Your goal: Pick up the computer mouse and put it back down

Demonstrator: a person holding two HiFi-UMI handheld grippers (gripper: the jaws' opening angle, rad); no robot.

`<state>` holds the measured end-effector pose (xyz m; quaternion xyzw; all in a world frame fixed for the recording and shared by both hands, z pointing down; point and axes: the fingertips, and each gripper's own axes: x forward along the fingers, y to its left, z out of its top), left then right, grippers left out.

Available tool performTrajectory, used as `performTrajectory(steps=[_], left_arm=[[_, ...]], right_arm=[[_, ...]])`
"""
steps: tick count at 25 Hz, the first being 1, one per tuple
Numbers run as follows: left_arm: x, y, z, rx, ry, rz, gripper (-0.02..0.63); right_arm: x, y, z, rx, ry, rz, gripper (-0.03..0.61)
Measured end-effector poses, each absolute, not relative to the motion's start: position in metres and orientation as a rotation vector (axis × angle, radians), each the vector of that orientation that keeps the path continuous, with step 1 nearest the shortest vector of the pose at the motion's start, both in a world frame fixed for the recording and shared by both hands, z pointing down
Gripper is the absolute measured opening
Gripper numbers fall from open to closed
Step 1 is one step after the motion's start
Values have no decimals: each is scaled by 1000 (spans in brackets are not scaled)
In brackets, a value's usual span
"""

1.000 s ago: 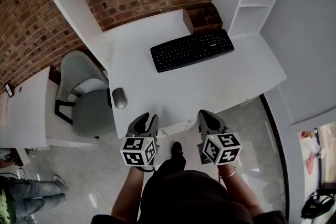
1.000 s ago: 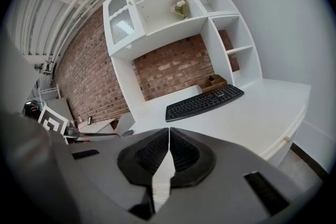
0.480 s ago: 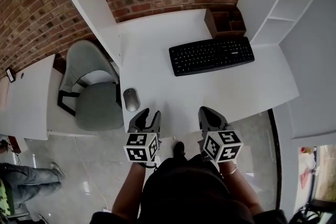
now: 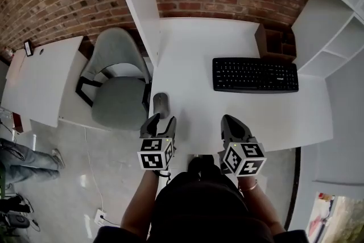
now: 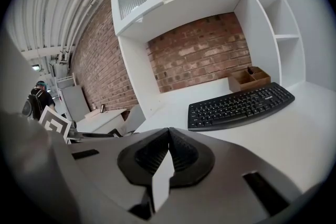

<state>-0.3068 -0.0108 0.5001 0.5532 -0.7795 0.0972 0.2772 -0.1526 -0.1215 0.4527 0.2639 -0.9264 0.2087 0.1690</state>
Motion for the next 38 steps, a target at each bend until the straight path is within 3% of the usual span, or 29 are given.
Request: performTrajectory(steps=[13, 38], left_arm=[[-338, -6, 528, 1222, -2141, 345, 268], [-377, -40, 579, 1035, -2128, 431, 295]], right_arm=[[-202, -135, 459, 453, -2654, 581, 3], [-229, -160, 491, 304, -2580, 605, 3]])
